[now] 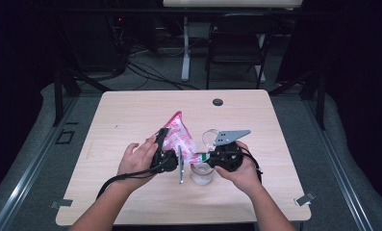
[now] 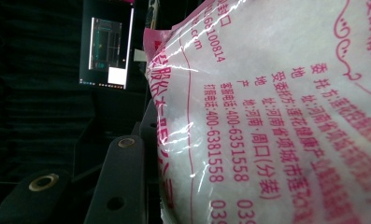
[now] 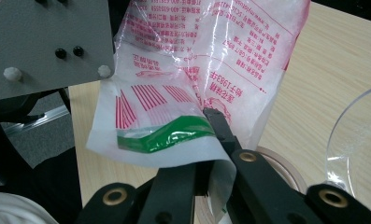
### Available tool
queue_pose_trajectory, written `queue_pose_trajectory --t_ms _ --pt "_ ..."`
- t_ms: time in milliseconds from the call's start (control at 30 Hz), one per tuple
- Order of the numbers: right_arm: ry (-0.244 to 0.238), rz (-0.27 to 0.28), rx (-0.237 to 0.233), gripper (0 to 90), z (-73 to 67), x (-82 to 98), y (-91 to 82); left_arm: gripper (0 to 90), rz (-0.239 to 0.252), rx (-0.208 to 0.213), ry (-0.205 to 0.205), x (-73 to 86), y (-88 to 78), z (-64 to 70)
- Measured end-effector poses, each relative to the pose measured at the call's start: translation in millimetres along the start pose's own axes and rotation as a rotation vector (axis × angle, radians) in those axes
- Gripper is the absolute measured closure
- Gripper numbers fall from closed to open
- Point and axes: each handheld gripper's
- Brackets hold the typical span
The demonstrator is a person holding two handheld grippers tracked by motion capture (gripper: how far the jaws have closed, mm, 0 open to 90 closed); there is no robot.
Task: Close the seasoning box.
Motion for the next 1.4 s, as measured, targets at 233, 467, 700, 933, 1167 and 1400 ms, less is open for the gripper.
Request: queue_pose_trajectory --t_ms 233,467,700,933,1167,1400 --pt "0.004 -0.009 -0.012 90.0 0.9 1.1 0.0 61.3 -0.007 -0.002 0.004 -0.8 0.1 -1.1" --pt "0.016 -0.010 -0.023 90.0 2.0 1.9 0.1 61.4 -0.004 -0.010 0.019 -2.4 -0.6 -1.2" --pt "0.014 -0.025 -0.014 90.0 3.7 3.5 1.1 61.5 0.007 -0.020 0.029 -3.7 -0.6 -0.7" --pt "0.016 -0.034 -0.018 90.0 4.1 4.1 1.3 61.6 0.000 -0.021 0.028 -4.3 -1.3 -3.1" --pt "0.020 -0.035 -0.024 90.0 4.8 4.4 0.3 61.7 0.008 -0.023 0.028 -5.9 -1.2 -2.7" --pt "0.025 -0.033 -0.023 90.0 6.2 5.6 -1.4 61.8 0.015 -0.026 0.034 -8.9 -1.6 -2.5"
Point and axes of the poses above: each handheld gripper's, and its own axes: y roughly forward along the jaws, x roughly out of its underside, z roughly to its right, and after that the axes turned 1 degree about -y, right-handed
